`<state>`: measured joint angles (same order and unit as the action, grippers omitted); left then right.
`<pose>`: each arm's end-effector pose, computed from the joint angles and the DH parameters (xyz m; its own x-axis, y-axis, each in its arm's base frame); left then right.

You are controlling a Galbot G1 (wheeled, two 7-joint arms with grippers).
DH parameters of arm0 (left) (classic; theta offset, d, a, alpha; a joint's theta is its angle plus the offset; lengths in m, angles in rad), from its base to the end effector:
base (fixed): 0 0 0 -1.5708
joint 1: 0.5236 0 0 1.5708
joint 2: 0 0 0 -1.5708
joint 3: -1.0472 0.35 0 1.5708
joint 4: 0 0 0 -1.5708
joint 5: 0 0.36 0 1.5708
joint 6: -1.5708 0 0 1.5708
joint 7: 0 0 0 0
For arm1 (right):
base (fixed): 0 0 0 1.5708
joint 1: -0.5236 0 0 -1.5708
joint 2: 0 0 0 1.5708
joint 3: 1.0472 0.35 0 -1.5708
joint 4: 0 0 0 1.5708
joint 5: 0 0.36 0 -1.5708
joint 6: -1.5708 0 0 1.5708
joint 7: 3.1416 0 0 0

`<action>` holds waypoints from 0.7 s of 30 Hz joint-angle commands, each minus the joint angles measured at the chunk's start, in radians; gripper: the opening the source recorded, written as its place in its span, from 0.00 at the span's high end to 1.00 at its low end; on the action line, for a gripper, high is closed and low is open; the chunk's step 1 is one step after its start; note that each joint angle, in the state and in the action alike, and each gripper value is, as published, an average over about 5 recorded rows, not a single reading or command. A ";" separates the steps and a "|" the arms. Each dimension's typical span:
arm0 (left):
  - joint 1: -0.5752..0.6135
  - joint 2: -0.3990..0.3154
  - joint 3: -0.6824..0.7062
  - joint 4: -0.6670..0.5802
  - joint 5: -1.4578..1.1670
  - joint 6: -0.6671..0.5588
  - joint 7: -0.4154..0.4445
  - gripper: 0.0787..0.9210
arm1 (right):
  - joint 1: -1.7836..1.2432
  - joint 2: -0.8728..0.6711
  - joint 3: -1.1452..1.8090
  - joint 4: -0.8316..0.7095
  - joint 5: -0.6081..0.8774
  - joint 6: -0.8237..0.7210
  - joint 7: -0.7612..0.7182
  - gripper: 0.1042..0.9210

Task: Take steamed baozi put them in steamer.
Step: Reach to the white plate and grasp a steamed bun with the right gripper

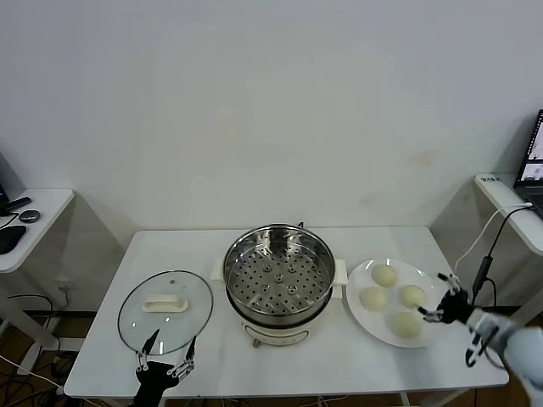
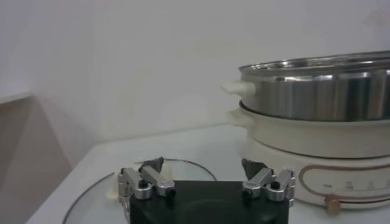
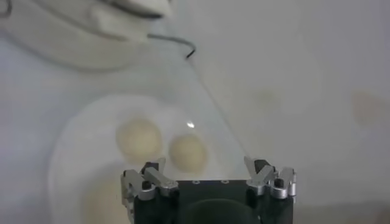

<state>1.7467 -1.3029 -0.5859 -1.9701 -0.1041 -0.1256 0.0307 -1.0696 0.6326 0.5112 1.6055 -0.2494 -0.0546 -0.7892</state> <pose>0.1264 0.0755 -0.3639 -0.9793 0.0982 0.1772 0.1238 0.9825 0.1395 0.3551 -0.2696 -0.2112 -0.6868 -0.2547 0.6808 -0.7264 0.2744 -0.6301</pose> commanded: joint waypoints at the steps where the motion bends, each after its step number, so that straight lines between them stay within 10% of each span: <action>1: -0.014 0.002 -0.007 0.004 0.025 -0.017 0.018 0.12 | 0.556 -0.131 -0.486 -0.271 -0.077 0.017 -0.241 0.12; 21: -0.022 -0.011 -0.057 0.012 0.039 -0.024 0.011 0.12 | 0.974 0.163 -0.959 -0.630 -0.244 0.153 -0.404 0.12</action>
<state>1.7266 -1.3139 -0.6402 -1.9569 -0.0709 -0.1467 0.0387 -0.2627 0.7380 -0.2722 1.1070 -0.3919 0.0698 -1.1148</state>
